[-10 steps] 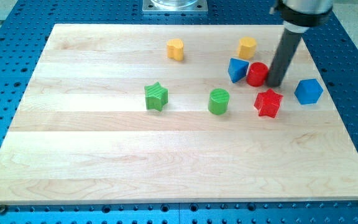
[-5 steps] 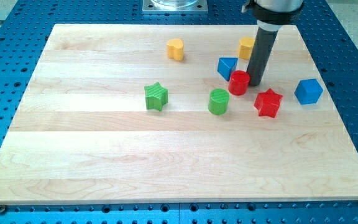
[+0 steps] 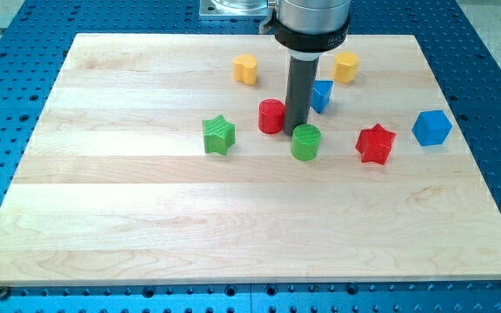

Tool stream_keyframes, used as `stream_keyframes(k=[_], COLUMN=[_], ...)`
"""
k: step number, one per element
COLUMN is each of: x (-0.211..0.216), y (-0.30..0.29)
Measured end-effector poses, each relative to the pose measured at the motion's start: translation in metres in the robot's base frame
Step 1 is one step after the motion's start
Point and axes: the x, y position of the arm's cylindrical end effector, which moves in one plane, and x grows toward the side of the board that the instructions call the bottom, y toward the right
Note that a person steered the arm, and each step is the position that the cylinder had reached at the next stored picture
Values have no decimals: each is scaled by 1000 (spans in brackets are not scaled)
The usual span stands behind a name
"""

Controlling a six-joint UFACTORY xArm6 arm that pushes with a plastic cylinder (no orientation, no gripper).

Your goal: Move the red circle diagonally to the green circle

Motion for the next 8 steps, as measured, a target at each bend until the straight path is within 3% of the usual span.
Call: stream_keyframes(k=[4, 5, 7, 8], x=[-33, -28, -35, -9], y=[42, 77, 228, 275])
